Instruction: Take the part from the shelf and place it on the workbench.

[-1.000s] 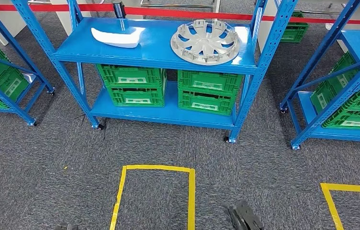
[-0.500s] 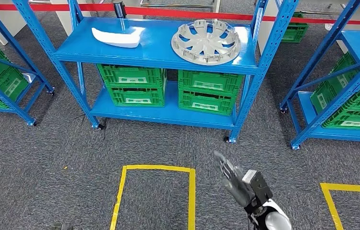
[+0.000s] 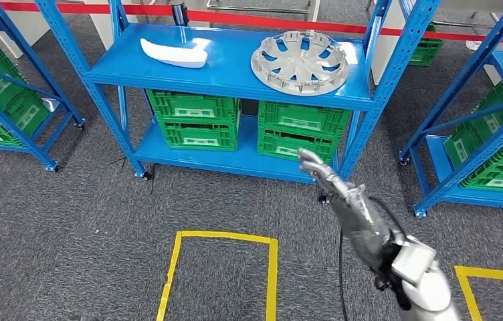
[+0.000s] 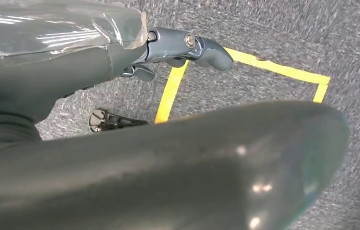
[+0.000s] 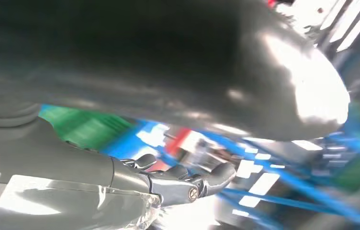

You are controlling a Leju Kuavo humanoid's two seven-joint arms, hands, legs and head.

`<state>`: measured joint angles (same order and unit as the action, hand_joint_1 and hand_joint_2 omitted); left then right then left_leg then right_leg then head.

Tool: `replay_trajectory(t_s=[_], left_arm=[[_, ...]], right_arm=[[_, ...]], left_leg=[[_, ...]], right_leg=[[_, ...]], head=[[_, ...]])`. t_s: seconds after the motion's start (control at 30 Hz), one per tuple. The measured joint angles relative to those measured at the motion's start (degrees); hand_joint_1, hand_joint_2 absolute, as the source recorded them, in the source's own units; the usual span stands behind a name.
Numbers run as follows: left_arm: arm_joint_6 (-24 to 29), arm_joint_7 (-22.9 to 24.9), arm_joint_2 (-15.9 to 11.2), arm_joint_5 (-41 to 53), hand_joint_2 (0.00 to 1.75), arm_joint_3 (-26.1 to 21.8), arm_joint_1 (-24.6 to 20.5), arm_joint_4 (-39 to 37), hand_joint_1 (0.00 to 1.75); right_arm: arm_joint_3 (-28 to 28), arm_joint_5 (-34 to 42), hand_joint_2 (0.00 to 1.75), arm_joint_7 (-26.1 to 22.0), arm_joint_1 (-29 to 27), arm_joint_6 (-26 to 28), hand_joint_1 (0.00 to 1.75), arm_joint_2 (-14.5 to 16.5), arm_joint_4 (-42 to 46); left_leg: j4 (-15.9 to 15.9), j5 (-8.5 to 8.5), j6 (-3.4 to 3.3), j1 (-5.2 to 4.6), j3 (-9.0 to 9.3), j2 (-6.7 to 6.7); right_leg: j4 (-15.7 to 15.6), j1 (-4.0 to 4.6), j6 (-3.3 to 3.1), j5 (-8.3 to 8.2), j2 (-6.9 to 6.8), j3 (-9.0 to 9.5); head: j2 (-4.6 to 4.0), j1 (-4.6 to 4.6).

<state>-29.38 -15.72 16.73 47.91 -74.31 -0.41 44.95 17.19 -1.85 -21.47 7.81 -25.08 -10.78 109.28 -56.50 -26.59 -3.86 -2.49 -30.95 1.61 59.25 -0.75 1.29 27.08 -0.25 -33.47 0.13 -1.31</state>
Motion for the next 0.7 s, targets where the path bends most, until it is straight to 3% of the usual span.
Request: replay_trajectory(t_s=[0.07, 0.17, 0.23, 0.3, 0.33, 0.37, 0.4, 0.47, 0.5, 0.53, 0.63, 0.7], left_arm=[[-0.5, 0.15, 0.47, 0.39, 0.0, -1.19, -0.21, 0.72, 0.0], [-1.09, 0.45, 1.19, 0.87, 0.0, -2.82, -0.39, 2.33, 0.0], [-1.15, 0.86, 1.72, 1.09, 0.0, -3.6, -0.57, 3.48, 0.0], [-1.09, 1.22, 2.09, 1.2, 0.0, -4.1, -0.75, 4.26, 0.0], [-1.06, 1.31, 2.2, 1.2, 0.0, -4.3, -0.8, 4.53, 0.0], [-1.04, 1.36, 2.31, 1.2, 0.0, -4.46, -0.82, 4.76, 0.0], [-1.03, 1.4, 2.38, 1.21, 0.0, -4.58, -0.85, 4.97, 0.0], [-1.03, 1.47, 2.53, 1.21, 0.0, -4.74, -0.96, 5.38, 0.0], [-1.03, 1.5, 2.61, 1.22, 0.0, -4.8, -1.07, 5.56, 0.0], [-1.03, 1.53, 2.71, 1.22, 0.0, -4.85, -1.18, 5.7, 0.0], [-1.03, 1.57, 2.87, 1.26, 0.0, -4.99, -1.32, 6.07, 0.0], [-1.02, 1.57, 3.01, 1.27, 0.0, -5.08, -1.35, 6.3, 0.0]], right_arm=[[-0.08, -0.37, 0.0, -0.2, 1.42, -1.07, 0.0, -0.2, 3.61], [-0.08, -0.71, 0.0, -0.3, 3.2, -2.62, 0.0, -0.51, 8.21], [-0.03, -0.73, 0.0, -0.18, 4.13, -3.21, 0.0, -0.57, 10.33], [0.03, -0.74, 0.0, 0.09, 4.52, -3.37, 0.0, -0.64, 11.58], [0.06, -0.74, 0.0, 0.2, 4.58, -3.37, 0.0, -0.68, 11.95], [0.08, -0.75, 0.0, 0.26, 4.6, -3.37, 0.0, -0.72, 12.26], [0.09, -0.75, 0.0, 0.28, 4.62, -3.38, 0.0, -0.73, 12.56], [0.11, -0.75, 0.0, 0.29, 4.75, -3.38, 0.0, -0.74, 13.13], [0.11, -0.75, 0.0, 0.29, 4.87, -3.38, 0.0, -0.76, 13.37], [0.13, -0.75, 0.0, 0.3, 4.98, -3.38, 0.0, -0.79, 13.57], [0.15, -0.76, 0.0, 0.33, 5.13, -3.37, 0.0, -0.87, 13.92], [0.13, -0.75, 0.0, 0.34, 5.25, -3.37, 0.0, -1.02, 14.13]], left_leg=[[-0.49, -0.41, 0.39, -0.16, -0.27, 0.08], [-1.71, -1.4, 1.36, 0.03, -0.91, -0.12], [-6.95, -4.04, 2.76, 0.77, -3.55, -0.56], [-14.89, -6.97, 3.93, 1.94, -7.84, -0.98], [-17.4, -7.38, 4.33, 2.47, -9.44, -1.13], [-17.52, -6.54, 4.63, 2.89, -9.9, -1.26], [-15.42, -4.73, 4.86, 3.23, -9.23, -1.37], [-7.12, -0.28, 5.12, 3.6, -5.59, -1.63], [-3.73, 0.93, 4.99, 3.54, -4.07, -1.72], [-1.63, 1.43, 4.75, 3.39, -3.18, -1.76], [-0.66, 1.26, 3.3, 2.97, -2.87, -1.57], [0.09, 1.63, 2.23, 3.0, -2.18, -1.53]], right_leg=[[-1.66, 0.23, -0.83, -0.59, 0.09, 0.61], [-1.94, -0.44, -1.6, -0.7, 0.1, 0.83], [-2.03, -0.74, -1.9, -0.61, 0.08, 1.06], [-2.01, -0.86, -2.03, -0.49, 0.04, 1.12], [-1.99, -0.94, -2.01, -0.43, 0.04, 1.15], [-1.99, -1.07, -1.95, -0.37, 0.05, 1.23], [-1.99, -1.22, -1.82, -0.28, 0.07, 1.38], [-2.03, -1.45, -1.42, -0.03, 0.1, 1.81], [-2.05, -1.44, -1.11, 0.08, 0.1, 1.88], [-2.08, -1.4, -0.78, 0.15, 0.09, 1.87], [-2.28, -1.47, 0.38, 0.22, -0.03, 1.79], [0.03, -1.5, 0.4, 1.47, -0.06, 0.73]], head=[[0.0, -0.06], [0.0, -0.19], [0.0, -0.46], [0.0, -0.61], [0.0, -0.62], [0.0, -0.62], [0.0, -0.63], [0.0, -0.61], [0.0, -0.62], [0.0, -0.61], [0.0, -0.61], [0.0, -0.49]])
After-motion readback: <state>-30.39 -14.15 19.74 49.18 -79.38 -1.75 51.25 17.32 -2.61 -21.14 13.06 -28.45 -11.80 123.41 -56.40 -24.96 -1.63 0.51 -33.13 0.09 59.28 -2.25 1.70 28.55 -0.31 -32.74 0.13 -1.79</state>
